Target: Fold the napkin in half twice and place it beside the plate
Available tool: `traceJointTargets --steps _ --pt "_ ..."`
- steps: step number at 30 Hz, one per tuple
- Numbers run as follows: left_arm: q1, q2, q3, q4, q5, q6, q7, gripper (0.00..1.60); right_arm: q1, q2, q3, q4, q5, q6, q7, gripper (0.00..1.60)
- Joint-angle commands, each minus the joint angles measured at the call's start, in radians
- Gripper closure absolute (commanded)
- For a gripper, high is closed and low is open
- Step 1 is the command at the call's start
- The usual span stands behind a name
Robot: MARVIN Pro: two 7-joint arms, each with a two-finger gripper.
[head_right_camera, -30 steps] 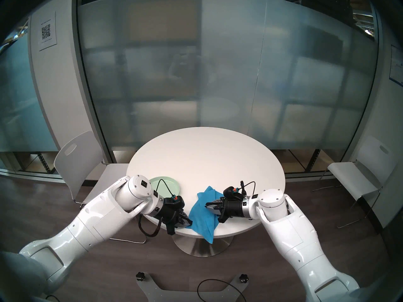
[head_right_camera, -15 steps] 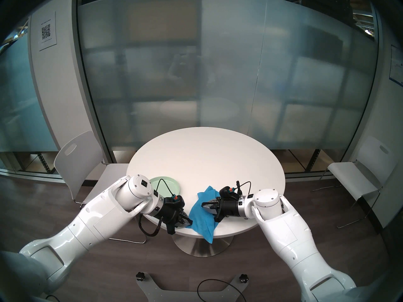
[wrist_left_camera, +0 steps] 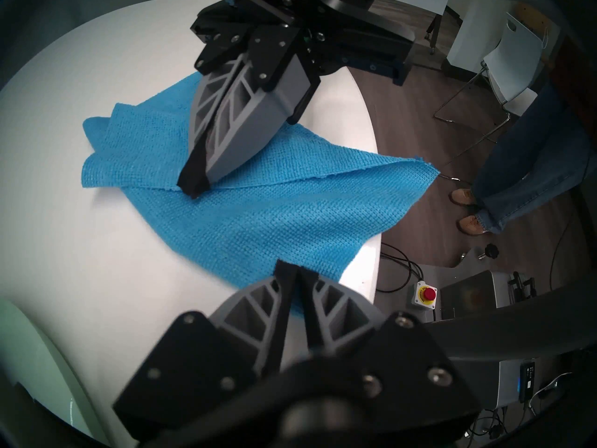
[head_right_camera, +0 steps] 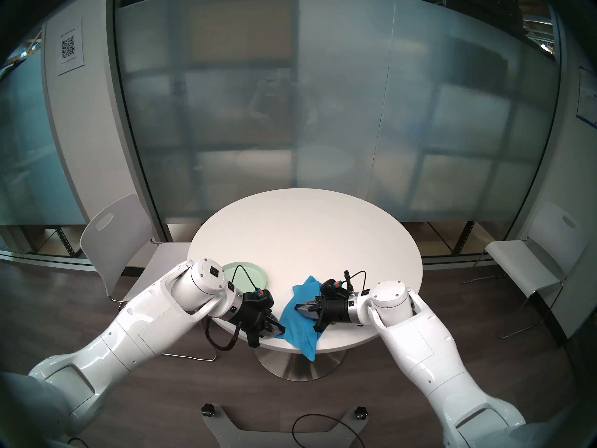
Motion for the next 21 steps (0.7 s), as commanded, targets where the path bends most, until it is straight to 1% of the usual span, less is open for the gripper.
traceJointTargets --steps 1,5,9,10,21 --pt "-0.001 0.005 -0.002 -0.011 0.001 -0.003 0.0 1.04 0.02 -0.001 0.003 -0.009 -0.007 -0.003 -0.006 1.27" --pt "-0.001 0.005 -0.003 -0.009 0.0 -0.004 0.0 1.03 0.019 -0.001 0.002 -0.003 -0.014 -0.005 -0.01 1.29" --pt "0.0 0.004 -0.001 -0.004 0.002 -0.011 0.003 1.04 0.018 -0.002 0.004 -0.003 -0.017 -0.002 -0.013 1.48" --pt "0.0 0.004 -0.001 -0.003 0.002 -0.011 0.004 1.03 0.019 -0.002 0.004 -0.002 -0.018 -0.001 -0.013 1.6" --pt "-0.005 0.002 -0.001 0.006 0.001 -0.018 0.004 1.03 0.024 -0.002 0.007 -0.003 -0.023 0.007 -0.017 1.6"
